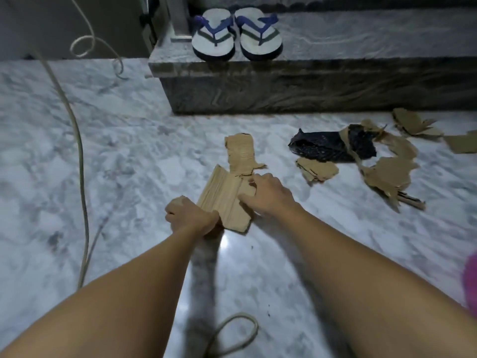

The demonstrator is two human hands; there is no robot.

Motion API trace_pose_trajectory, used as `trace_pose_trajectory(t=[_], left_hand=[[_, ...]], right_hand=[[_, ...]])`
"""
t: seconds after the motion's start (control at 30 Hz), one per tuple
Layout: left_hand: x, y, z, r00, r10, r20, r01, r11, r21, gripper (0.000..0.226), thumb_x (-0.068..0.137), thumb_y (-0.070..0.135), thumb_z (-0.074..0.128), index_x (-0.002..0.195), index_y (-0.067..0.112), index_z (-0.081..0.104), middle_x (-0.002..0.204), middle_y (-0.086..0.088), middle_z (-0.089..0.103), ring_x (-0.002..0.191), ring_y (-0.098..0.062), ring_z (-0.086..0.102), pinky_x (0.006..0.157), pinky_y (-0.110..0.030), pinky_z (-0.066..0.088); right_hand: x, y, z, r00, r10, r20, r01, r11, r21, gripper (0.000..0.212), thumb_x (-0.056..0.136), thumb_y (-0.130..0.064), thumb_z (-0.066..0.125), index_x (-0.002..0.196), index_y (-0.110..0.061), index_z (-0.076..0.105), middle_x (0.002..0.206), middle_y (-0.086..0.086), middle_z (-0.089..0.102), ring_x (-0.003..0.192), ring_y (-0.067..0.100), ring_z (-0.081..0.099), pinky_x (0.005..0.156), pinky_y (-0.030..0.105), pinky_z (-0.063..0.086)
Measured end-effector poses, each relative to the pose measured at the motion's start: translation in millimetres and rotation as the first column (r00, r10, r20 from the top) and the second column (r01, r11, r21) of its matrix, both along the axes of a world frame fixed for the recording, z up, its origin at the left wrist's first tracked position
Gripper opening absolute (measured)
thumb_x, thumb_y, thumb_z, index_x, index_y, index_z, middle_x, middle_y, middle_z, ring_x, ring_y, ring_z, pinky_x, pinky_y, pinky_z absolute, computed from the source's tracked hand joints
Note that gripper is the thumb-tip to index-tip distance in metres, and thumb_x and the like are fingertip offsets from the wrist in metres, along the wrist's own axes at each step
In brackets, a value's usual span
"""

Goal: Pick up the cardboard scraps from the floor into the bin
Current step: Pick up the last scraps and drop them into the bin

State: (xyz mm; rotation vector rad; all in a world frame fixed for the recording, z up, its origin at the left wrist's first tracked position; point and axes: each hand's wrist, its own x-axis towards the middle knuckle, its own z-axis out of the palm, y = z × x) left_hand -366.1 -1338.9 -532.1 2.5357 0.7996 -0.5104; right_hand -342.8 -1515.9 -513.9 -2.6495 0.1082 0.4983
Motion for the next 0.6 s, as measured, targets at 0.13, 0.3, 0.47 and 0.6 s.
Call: trace_pose_trajectory(t=[0.13, 0.3, 0.47, 0.6], left_hand=[[0.3, 2.6, -8.1, 0.987, -0.032, 0.160, 0.055, 0.989, -0.141, 0.060, 0.077, 0.032, 0.070, 0.129, 0.015, 0.043, 0.133, -0.014, 0.026, 0.122, -0.036, 0.036, 0.099, -0.042, 0.042], [6.8, 12.1, -8.5, 0.984, -0.017, 0.177, 0.065, 0.962, -0.266, 0.054, 0.076, 0.026, 0.076, 0.119, 0.019, 0.044, 0.127, -0.009, 0.027, 0.119, -0.031, 0.042, 0.097, -0.035, 0.044], [14.2, 19.6, -4.8, 0.995, -0.024, 0.099, 0.056, 0.939, -0.340, 0.059, 0.079, 0.023, 0.072, 0.128, 0.021, 0.040, 0.127, -0.009, 0.026, 0.110, -0.030, 0.050, 0.094, -0.039, 0.050], [19.0, 18.4, 0.0, 0.999, 0.009, 0.042, 0.007, 0.935, -0.354, 0.060, 0.081, 0.025, 0.067, 0.133, 0.017, 0.039, 0.130, -0.009, 0.026, 0.111, -0.029, 0.050, 0.100, -0.039, 0.046]], right_hand=[[5.8, 30.5, -9.6, 0.948, -0.308, -0.081, 0.312, 0.950, 0.036, 0.088, 0.072, -0.065, 0.065, 0.139, -0.018, 0.034, 0.133, 0.014, 0.044, 0.124, 0.034, 0.045, 0.096, 0.043, 0.043], [6.6, 56.4, -22.7, 0.820, -0.549, -0.163, 0.572, 0.767, 0.292, 0.068, 0.072, -0.034, 0.079, 0.122, -0.014, 0.038, 0.126, 0.008, 0.054, 0.109, 0.033, 0.061, 0.084, 0.038, 0.053], [8.0, 50.0, -23.9, 0.758, -0.575, -0.309, 0.648, 0.607, 0.460, 0.022, 0.077, -0.026, 0.066, 0.096, -0.019, 0.058, 0.103, 0.004, 0.069, 0.091, 0.028, 0.065, 0.083, 0.039, 0.057], [5.1, 31.0, -8.9, 0.753, -0.552, -0.358, 0.643, 0.501, 0.579, 0.011, 0.077, -0.028, 0.062, 0.079, -0.018, 0.065, 0.084, 0.004, 0.071, 0.082, 0.026, 0.068, 0.080, 0.039, 0.059]])
